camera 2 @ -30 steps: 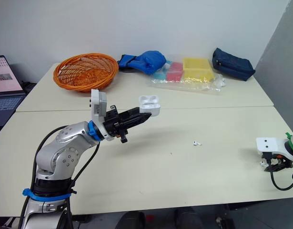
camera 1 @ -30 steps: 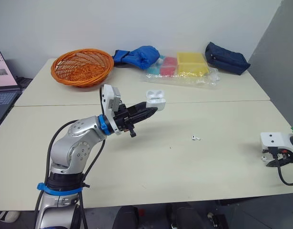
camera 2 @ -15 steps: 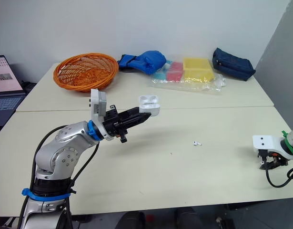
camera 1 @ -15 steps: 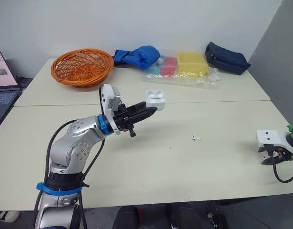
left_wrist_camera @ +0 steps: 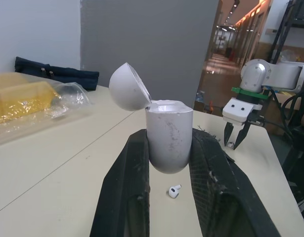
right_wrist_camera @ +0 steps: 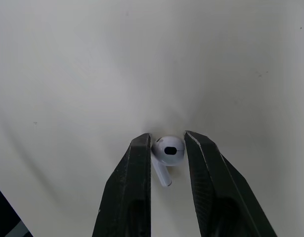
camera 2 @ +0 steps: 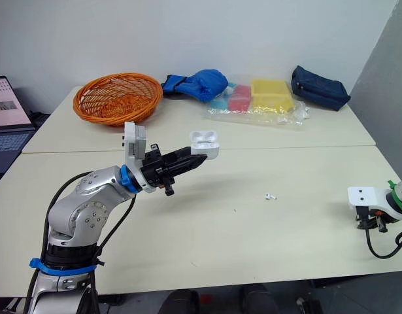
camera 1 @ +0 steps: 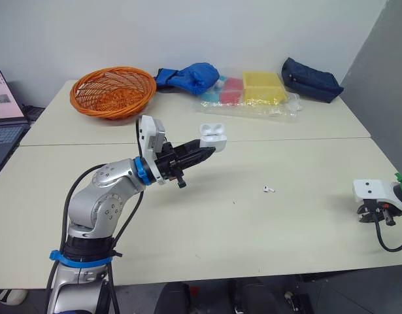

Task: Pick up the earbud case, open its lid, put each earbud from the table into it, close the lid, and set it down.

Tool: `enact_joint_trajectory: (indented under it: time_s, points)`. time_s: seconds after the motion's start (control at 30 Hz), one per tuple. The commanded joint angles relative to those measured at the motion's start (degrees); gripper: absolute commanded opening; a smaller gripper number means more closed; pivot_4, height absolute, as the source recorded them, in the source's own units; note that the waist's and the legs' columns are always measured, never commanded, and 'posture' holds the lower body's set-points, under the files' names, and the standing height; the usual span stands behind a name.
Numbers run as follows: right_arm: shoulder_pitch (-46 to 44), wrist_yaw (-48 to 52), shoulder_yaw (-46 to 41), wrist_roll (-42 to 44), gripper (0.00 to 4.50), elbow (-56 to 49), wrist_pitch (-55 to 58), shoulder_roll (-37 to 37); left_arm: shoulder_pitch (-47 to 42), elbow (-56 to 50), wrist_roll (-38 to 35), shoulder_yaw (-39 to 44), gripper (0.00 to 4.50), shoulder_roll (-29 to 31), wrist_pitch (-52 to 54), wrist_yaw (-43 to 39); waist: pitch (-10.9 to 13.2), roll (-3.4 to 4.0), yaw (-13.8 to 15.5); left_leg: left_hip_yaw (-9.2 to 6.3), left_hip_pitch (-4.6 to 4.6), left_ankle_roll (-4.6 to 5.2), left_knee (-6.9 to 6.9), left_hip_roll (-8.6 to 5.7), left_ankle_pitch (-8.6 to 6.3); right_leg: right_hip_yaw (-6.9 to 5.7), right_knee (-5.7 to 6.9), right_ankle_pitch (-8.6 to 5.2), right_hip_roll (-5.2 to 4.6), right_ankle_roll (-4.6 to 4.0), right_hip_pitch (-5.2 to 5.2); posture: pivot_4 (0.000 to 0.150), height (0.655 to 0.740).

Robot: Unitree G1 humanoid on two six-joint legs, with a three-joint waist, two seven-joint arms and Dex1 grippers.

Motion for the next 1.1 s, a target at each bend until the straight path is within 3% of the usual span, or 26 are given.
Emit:
enact_joint_trajectory:
  time_s: [0.03,0.43,0.53,0.63,0.97,1.07,1.1]
  points:
    - [0.3,-0.2,-1.4,0.0,1.10,0.1,0.2,-1.2,-0.8,-1.7,-0.6,0.1,0.73,0.5,-0.4,-0.4,0.0,0.00,0.0,0.00,0.00,0.00,0.00,0.00,0.00,0.00,0.00,0.00,0.00,0.00,0.00,0.150,0.7400]
    - [1.1,-0.5,-2.4,0.9,1.10,-0.4,3.5,-0.9,-1.6,-0.9,-0.4,-0.1,0.73,0.5,-0.5,-0.7,0.0,0.00,0.0,0.01,0.00,0.00,0.01,0.00,0.00,0.01,0.00,0.00,0.00,0.01,0.01,0.150,0.7400]
    - [1.0,-1.4,-2.5,0.7,1.66,-0.1,3.6,-0.6,-1.5,-1.0,-0.4,-0.1,0.73,0.5,-0.4,-0.7,0.0,0.00,0.0,0.00,0.00,0.00,0.01,0.00,0.00,0.00,0.00,0.00,0.00,0.01,0.00,0.150,0.7400]
    - [1.3,-1.2,-2.7,1.0,2.69,-0.7,3.9,-0.8,-1.5,-1.0,-0.3,-0.1,0.73,0.7,-0.4,-0.7,0.0,0.00,0.0,0.01,0.00,0.00,0.02,0.00,0.00,0.01,0.00,0.01,0.00,0.02,0.00,0.150,0.7400]
    - [1.8,-0.6,-3.0,1.4,2.69,-1.4,5.7,-0.7,-1.5,-0.7,-0.1,-0.2,0.73,0.8,-0.7,-0.8,0.0,0.00,0.0,0.03,0.00,0.00,0.04,0.00,0.00,0.04,0.00,0.04,0.00,0.06,0.00,0.150,0.7400]
    - [2.1,-0.6,-3.1,1.6,2.13,-2.0,6.1,-0.7,-1.6,-0.7,-0.2,-0.1,0.73,0.8,-0.6,-0.8,0.0,0.00,0.0,0.04,0.00,0.00,0.04,0.00,0.00,0.04,0.00,0.04,0.00,0.06,0.00,0.150,0.7400]
    - [2.3,-0.6,-3.1,1.7,1.73,-2.3,6.2,-0.7,-1.6,-0.6,-0.2,-0.1,0.73,0.8,-0.6,-0.8,0.0,0.00,0.0,0.03,0.00,0.00,0.04,0.00,0.00,0.04,0.00,0.04,0.00,0.06,0.01,0.150,0.7400]
